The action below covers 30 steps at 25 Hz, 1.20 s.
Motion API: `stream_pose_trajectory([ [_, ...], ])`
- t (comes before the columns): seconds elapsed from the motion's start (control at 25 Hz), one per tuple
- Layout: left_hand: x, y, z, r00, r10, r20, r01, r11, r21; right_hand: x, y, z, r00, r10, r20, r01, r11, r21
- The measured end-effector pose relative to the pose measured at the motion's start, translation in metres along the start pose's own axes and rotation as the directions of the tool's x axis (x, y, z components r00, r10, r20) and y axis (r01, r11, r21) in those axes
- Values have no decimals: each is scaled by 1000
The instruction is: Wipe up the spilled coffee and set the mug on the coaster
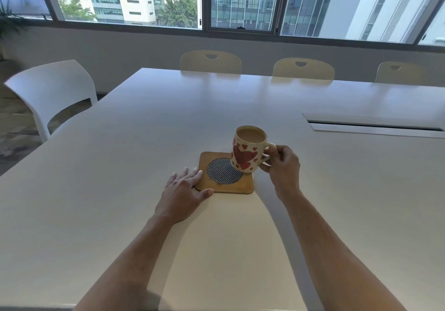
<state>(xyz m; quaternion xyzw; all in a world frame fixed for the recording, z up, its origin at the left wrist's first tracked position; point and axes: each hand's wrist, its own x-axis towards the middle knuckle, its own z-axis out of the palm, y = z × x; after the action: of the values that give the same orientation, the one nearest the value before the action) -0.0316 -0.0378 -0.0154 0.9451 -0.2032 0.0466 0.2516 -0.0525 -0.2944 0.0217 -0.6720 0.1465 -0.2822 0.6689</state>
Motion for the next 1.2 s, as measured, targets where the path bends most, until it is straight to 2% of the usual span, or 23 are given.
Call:
stream_pose_trajectory([
  [0.32, 0, -1, 1, 1000, 5, -14, -5, 1000, 17, -7, 4, 29, 992, 27, 125, -26, 1000, -7],
  [0.76, 1, -2, 1, 1000, 10, -1, -10, 999, 32, -16, 9, 32, 980, 60, 188, -61, 998, 1],
  [1.04, 0, 0, 0, 1000, 7, 2, -7, 1000, 29, -18, 9, 28, 978, 69, 199, -53, 995, -86],
  [1.2, -1, 1, -1, 1000, 13, 3, -13, 999, 31, -24, 11, 17, 988, 22, 153, 20, 964, -264],
])
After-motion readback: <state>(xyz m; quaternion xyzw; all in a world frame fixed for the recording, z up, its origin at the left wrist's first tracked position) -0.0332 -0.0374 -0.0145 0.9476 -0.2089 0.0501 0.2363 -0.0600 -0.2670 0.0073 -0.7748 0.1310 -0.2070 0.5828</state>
